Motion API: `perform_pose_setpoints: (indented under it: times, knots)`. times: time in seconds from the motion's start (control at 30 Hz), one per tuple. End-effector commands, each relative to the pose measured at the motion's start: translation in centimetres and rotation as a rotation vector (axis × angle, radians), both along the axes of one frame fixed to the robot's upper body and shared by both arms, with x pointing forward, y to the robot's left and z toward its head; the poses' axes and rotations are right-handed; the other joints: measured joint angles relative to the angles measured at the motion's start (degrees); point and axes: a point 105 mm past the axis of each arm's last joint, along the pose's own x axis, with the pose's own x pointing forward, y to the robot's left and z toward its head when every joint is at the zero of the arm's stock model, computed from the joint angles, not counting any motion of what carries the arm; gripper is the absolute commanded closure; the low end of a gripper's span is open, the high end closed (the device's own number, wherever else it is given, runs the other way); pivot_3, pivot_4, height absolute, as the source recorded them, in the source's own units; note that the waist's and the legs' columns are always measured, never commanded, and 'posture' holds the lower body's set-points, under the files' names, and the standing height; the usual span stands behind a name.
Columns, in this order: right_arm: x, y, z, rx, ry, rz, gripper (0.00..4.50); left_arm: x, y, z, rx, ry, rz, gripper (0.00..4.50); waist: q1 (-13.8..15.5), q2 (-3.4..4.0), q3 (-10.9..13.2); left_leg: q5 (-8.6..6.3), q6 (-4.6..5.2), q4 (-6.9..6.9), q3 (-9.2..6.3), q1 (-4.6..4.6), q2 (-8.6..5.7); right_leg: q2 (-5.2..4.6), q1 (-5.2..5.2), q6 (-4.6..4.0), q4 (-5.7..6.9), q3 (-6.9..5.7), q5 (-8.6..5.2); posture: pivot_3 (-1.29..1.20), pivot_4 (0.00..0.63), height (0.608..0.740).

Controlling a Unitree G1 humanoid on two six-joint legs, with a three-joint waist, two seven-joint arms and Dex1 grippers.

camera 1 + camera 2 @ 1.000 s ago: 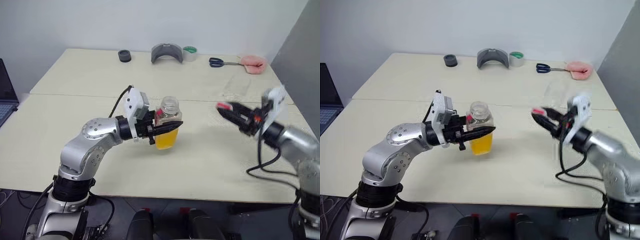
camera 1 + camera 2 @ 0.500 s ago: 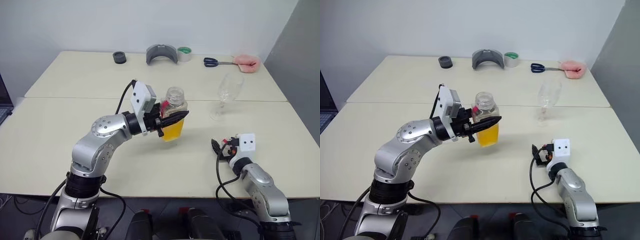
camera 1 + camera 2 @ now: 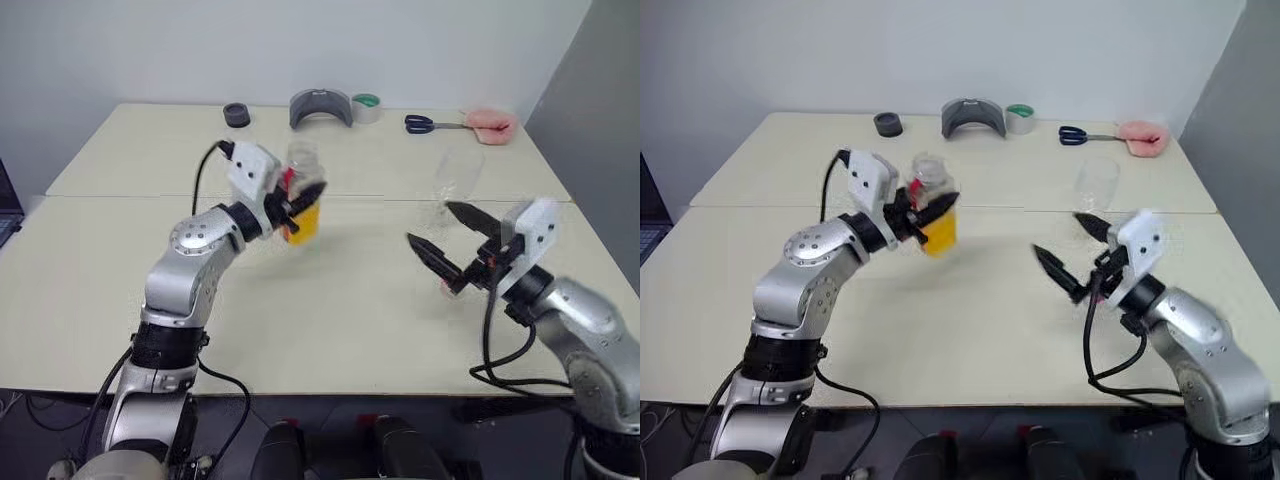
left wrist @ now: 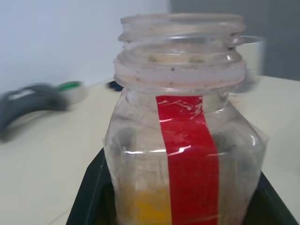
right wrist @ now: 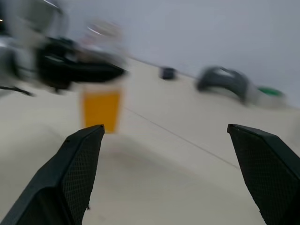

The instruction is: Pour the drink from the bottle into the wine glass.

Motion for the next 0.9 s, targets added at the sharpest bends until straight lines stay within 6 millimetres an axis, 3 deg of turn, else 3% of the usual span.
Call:
perform_pose_setpoints:
  times: [0.03,0.27,0.47,0.9]
  knots:
    - [-1.2,2.1,1.5,-0.019,0.013,0.191,0.03,1.8,3.8,2.5,-0.046,-0.133,0.214,2.76,0.18,-0.04,0.0,0.0,0.0,0.0,0.0,-0.02,0.0,0.0,0.0,-0.04,-0.02,0.0,0.02,0.0,0.15,0.74]
    - [0.5,2.6,1.6,-0.008,0.028,0.194,0.03,3.7,8.3,1.8,-0.133,-0.168,0.447,2.76,1.2,-0.1,0.01,0.0,0.0,0.03,0.06,-0.1,-0.03,-0.09,-0.02,-0.1,-0.1,-0.02,0.07,0.0,0.15,0.74]
    - [0.4,3.4,1.1,-0.014,0.028,0.222,0.03,4.5,9.4,0.4,-0.203,-0.158,0.48,2.76,1.32,-0.12,0.02,0.0,0.0,0.02,0.06,-0.14,-0.06,-0.13,-0.04,-0.11,-0.11,-0.06,0.07,0.0,0.15,0.74]
    - [0.8,3.7,0.9,0.01,0.044,0.202,0.03,4.9,9.8,-4.2,-0.16,-0.059,0.417,2.76,1.29,-0.16,0.03,0.0,-0.01,0.02,0.05,-0.13,-0.05,-0.13,-0.04,-0.1,-0.07,-0.1,0.08,0.0,0.15,0.74]
